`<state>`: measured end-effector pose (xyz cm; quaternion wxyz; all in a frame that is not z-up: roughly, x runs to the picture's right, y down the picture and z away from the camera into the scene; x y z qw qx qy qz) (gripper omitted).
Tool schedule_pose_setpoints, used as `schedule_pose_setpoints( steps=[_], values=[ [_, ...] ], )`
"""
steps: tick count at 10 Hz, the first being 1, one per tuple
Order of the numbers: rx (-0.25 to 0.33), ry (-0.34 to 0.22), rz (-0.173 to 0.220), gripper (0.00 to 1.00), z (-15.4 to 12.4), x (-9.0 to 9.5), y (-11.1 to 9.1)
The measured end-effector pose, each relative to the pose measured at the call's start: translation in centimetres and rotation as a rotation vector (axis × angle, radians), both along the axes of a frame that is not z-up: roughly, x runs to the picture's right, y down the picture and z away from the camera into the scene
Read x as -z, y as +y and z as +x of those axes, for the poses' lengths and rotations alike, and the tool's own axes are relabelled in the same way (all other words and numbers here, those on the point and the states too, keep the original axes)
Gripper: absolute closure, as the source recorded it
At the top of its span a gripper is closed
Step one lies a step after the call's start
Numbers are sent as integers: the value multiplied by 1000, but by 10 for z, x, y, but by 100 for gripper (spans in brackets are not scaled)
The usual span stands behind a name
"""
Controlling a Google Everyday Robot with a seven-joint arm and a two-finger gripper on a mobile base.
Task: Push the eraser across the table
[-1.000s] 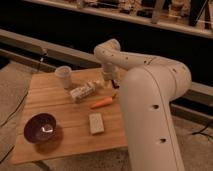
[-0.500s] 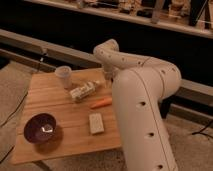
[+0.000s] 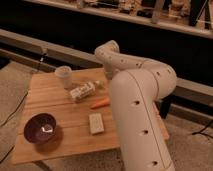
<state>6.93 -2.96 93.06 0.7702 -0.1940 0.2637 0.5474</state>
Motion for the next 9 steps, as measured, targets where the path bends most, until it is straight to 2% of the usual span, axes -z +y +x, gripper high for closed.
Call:
schedule_pose_setpoints(
  steps=[4,9],
  values=[
    [18,21,0,35,6,-9,-2],
    [48,82,14,35,21,-18,-3]
  ],
)
